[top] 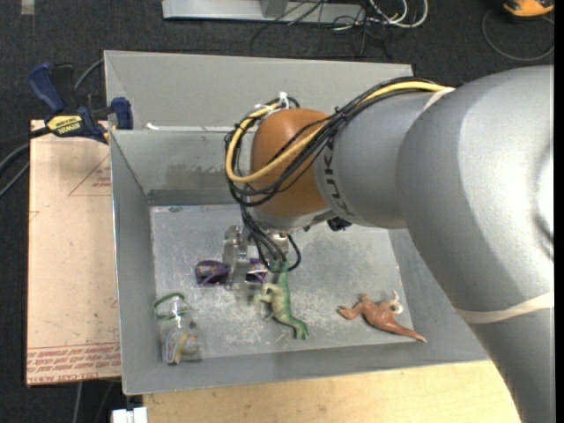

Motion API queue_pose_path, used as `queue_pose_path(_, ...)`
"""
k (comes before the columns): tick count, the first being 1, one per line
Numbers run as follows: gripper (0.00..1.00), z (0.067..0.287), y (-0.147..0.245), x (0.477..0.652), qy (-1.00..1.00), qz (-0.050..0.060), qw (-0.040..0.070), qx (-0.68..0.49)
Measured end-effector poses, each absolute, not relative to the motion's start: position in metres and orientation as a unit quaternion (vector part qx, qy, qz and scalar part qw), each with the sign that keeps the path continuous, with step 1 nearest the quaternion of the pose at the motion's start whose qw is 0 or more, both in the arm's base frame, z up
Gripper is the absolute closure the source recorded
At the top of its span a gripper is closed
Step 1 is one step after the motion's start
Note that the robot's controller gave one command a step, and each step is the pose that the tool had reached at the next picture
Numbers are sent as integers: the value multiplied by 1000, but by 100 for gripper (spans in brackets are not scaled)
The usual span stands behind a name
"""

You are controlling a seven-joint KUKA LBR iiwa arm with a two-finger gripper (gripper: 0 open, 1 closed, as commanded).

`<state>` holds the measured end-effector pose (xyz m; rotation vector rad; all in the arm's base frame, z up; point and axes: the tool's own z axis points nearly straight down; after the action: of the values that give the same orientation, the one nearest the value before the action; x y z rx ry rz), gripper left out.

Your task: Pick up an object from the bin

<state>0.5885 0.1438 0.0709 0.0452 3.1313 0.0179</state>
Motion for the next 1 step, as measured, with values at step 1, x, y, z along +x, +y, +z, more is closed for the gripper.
queue_pose_path(1,100,71,142,582,1000,6,5,19)
